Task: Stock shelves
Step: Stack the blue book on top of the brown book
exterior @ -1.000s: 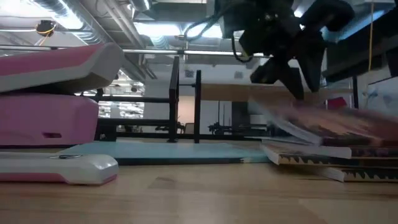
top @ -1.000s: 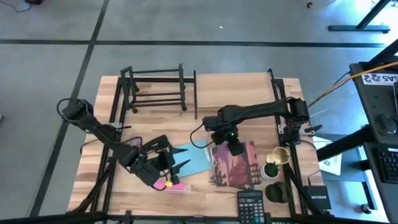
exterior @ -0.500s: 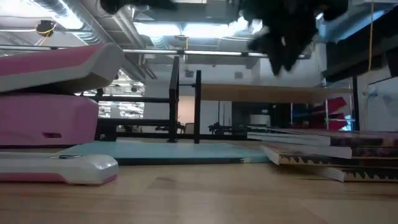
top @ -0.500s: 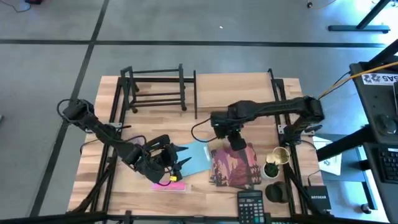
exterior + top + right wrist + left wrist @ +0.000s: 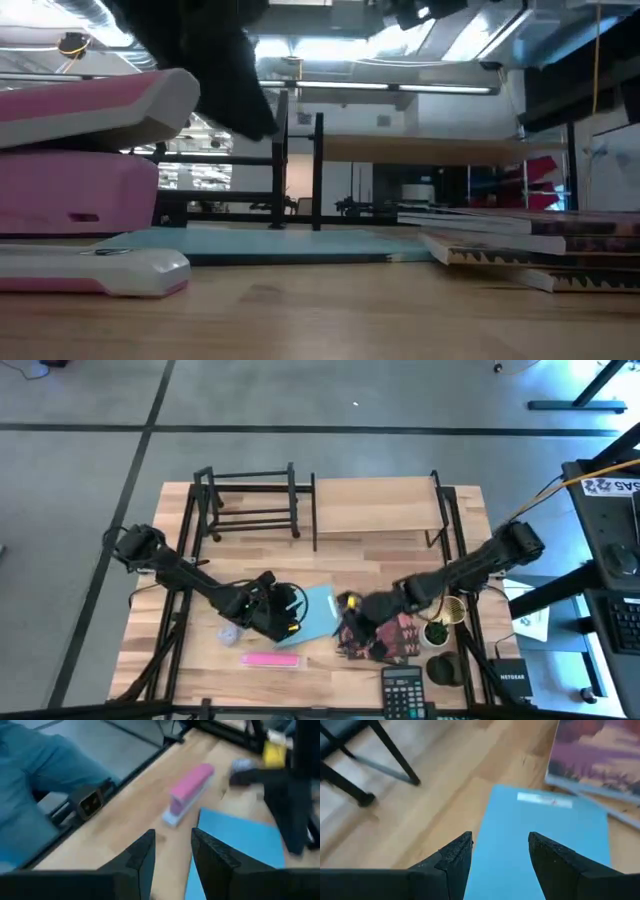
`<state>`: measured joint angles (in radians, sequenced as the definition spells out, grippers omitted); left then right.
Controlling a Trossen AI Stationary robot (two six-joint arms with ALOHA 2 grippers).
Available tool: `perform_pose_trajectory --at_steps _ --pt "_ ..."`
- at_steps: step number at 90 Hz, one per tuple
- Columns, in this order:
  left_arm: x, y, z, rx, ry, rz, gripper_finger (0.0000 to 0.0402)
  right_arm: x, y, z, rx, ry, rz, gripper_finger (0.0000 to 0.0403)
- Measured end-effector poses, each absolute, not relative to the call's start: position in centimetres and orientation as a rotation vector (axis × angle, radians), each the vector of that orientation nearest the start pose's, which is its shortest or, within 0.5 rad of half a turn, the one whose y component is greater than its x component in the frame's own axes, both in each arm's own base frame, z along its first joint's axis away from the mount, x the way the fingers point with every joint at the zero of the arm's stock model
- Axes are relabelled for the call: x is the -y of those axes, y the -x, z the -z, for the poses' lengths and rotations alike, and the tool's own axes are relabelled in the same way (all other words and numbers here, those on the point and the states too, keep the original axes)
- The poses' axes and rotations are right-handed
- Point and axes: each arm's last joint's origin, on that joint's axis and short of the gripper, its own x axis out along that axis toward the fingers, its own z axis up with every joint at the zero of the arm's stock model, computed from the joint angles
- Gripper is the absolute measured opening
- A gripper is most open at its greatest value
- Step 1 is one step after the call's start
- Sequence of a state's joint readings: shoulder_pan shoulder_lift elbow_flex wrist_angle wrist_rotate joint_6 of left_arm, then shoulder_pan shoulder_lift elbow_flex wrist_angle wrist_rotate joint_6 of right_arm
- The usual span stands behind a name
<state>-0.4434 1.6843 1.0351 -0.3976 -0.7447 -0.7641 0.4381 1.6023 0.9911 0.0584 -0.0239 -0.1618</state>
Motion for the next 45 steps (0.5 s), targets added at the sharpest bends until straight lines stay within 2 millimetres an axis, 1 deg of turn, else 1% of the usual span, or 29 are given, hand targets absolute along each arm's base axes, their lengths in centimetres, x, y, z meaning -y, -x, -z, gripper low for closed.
perform_pose_trajectory --at_steps 7,14,23,29,34,45 --pt "11.3 -30.2 -18.0 -0.742 0.186 -0.641 0.0177 -15.5 -32.2 -21.8 -0.534 0.32 -0.382 0.0111" --pt "10.0 -29.4 -17.5 -0.793 0.267 -0.759 0.0176 -16.0 -33.0 -20.8 -0.579 0.359 -0.317 0.0115" --pt "8.9 -28.3 -16.5 -0.853 0.297 -0.854 0.0168 -16.5 -34.5 -19.8 -0.624 0.39 -0.271 0.0138" --pt "8.7 -28.2 -15.9 -0.874 0.345 -0.835 0.016 -16.9 -35.4 -19.3 -0.681 0.422 -0.227 0.0164" --pt "8.7 -28.2 -15.2 -0.901 0.374 -0.792 0.0153 -17.1 -36.2 -18.5 -0.737 0.465 -0.185 0.0188" --pt "8.7 -28.4 -14.3 -0.866 0.419 -0.714 0.0137 -17.6 -37.8 -17.6 -0.774 0.552 -0.118 0.0234"
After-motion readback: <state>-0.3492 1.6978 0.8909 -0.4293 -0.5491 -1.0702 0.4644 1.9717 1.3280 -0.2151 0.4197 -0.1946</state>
